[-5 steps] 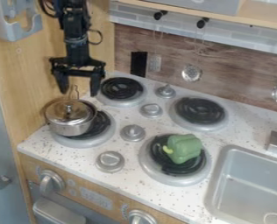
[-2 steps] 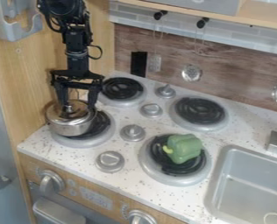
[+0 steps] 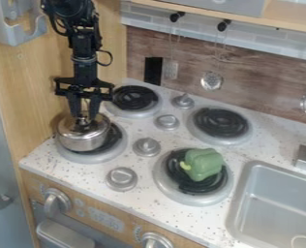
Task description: Remove the silver lid from the silver pan and put it between the top left and bottom left burner
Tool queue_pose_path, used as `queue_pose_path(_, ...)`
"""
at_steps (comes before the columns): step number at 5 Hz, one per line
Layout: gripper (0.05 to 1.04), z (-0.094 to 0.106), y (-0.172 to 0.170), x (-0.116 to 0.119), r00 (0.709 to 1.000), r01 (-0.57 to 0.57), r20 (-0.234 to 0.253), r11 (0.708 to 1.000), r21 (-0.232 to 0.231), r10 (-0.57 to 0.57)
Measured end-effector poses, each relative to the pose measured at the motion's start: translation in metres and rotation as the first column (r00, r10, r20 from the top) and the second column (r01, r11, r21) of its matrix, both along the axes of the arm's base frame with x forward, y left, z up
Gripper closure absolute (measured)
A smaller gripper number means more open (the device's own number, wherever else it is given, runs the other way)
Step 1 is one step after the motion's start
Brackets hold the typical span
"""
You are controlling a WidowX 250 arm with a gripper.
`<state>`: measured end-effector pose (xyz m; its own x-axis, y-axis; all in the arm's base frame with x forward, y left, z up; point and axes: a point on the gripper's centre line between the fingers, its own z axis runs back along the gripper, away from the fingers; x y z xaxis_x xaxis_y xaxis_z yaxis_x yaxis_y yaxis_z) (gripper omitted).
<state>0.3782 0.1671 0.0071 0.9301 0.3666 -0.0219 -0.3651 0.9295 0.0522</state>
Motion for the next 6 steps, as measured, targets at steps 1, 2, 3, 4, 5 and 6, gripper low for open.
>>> queue_pose_path(1,0.864,0.0,0.001,-0.003,1.0,0.004,-0.021,1.0,0.007,-0.004)
queue_pose_path(2,0.865,-0.001,0.001,-0.004,1.0,-0.001,-0.024,1.0,0.007,0.001)
queue_pose_path(3,0.865,0.002,-0.005,-0.006,1.0,0.003,0.002,1.0,-0.013,-0.003)
queue_pose_path(4,0.865,0.023,-0.012,-0.002,0.998,0.012,0.059,1.0,-0.025,-0.01)
queue_pose_path(5,0.865,0.035,-0.029,0.007,0.995,0.051,0.085,0.998,-0.047,-0.047)
queue_pose_path(6,0.865,0.055,-0.037,0.035,0.984,0.074,0.163,0.996,-0.054,-0.065)
